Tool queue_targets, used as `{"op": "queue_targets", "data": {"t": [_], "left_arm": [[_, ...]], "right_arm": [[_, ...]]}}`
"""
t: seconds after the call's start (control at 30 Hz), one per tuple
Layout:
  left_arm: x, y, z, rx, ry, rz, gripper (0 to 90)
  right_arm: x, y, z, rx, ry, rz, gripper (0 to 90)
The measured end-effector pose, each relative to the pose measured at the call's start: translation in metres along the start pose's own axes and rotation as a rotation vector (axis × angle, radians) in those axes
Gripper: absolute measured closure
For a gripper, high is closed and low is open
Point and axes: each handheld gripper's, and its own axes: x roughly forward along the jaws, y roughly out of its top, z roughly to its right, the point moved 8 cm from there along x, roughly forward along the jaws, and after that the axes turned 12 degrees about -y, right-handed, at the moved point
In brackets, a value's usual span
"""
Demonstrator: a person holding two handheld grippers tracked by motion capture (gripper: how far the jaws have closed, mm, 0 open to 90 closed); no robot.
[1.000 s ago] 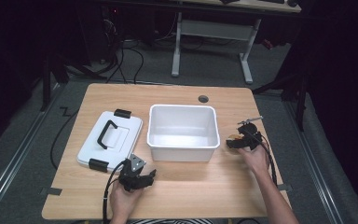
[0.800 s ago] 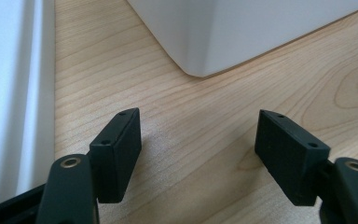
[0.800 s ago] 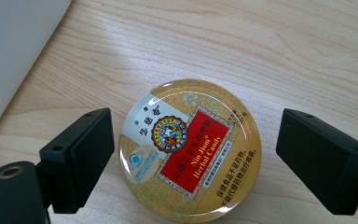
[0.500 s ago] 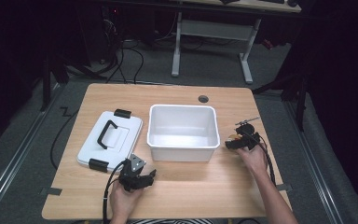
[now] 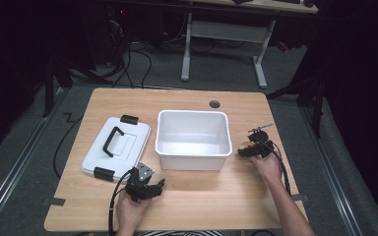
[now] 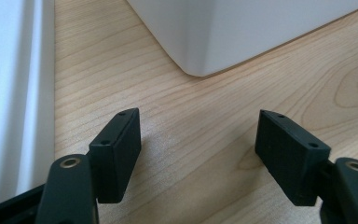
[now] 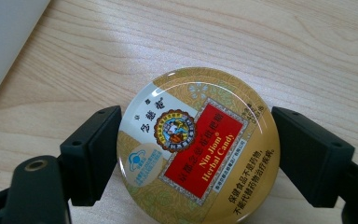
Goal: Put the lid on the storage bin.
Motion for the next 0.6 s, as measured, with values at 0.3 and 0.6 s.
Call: {"op": "queue_targets", "data": {"t": [0.3, 0.6], "left_arm": [[0.0000, 0.0000, 0.0001, 0.001, 0.000, -0.001, 31.7], [0.0000, 0.0000, 0.0000, 0.001, 0.000, 0.000, 31.7]], "right_arm": [[-0.0007, -0.0004, 0.0004, 0.000, -0.001, -0.015, 20.0], [-0.0032, -0.0009, 0.0038, 0.015, 0.008, -0.015, 20.0]]}}
